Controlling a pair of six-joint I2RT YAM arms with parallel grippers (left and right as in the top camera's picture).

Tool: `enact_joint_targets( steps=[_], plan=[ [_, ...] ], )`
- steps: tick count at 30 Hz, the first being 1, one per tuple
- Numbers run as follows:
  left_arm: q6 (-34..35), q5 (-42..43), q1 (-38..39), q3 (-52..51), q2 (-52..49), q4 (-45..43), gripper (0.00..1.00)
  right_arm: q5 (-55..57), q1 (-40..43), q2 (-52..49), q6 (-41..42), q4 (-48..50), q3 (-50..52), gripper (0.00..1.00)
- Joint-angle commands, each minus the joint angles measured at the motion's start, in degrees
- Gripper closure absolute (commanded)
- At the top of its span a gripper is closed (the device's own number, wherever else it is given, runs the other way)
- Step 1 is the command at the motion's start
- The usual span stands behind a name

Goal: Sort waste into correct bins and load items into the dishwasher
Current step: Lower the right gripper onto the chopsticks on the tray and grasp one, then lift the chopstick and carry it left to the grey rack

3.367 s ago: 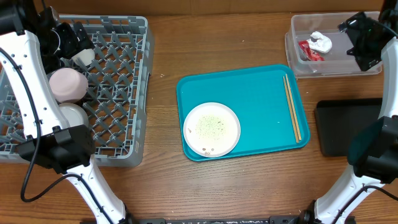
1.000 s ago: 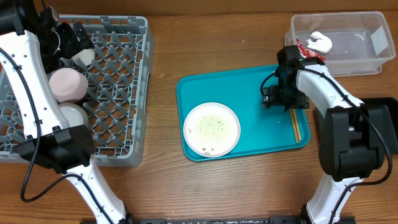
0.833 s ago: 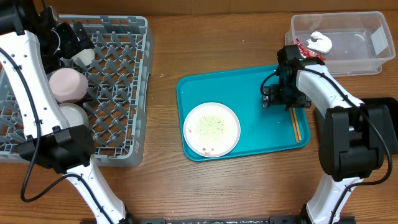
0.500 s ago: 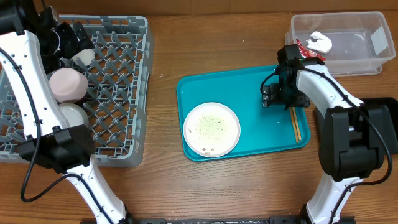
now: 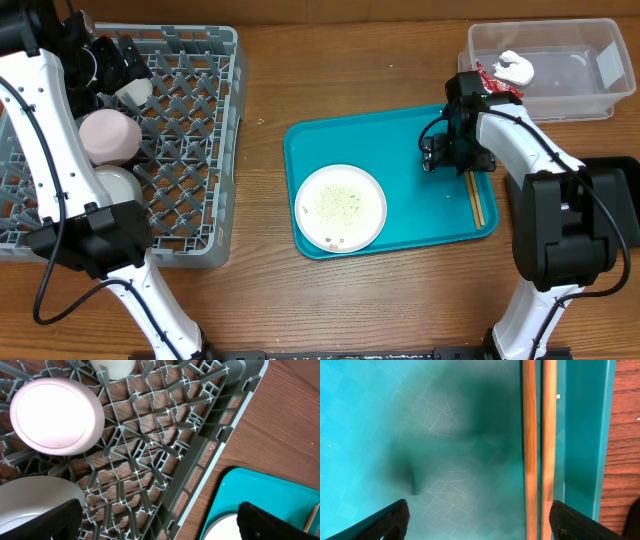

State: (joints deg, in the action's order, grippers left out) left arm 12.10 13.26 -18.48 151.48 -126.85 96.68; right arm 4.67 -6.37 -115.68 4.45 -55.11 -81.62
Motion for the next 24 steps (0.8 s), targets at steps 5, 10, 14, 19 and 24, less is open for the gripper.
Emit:
enact_joint_targets(
  steps=[5, 10, 14, 19, 24],
  plan=[
    [0.61, -0.15, -0.15, 0.07, 1.84, 0.11, 0.00, -0.31, 0.28, -0.42, 0.00, 1.31, 1.81, 0.04],
    [0.61, -0.15, -0.15, 0.07, 1.84, 0.11, 0.00, -1.40, 0.28, -0.42, 0.00, 1.31, 1.92, 0.04],
    [0.61, -0.15, -0.15, 0.07, 1.84, 0.13, 0.00, -2.21, 0.28, -0.44, 0.00, 1.53, 1.92, 0.04],
    [0.61, -0.15, -0.15, 0.07, 1.84, 0.11, 0.00, -3.93, 0.26, -0.44, 0.00, 2.58, 2.78, 0.06],
    [0.61, -0.15, -0.15, 0.07, 1.84, 0.11, 0.00, -3.69, 0.35, -0.57, -0.02, 5.40, 5.42, 0.05]
  ],
)
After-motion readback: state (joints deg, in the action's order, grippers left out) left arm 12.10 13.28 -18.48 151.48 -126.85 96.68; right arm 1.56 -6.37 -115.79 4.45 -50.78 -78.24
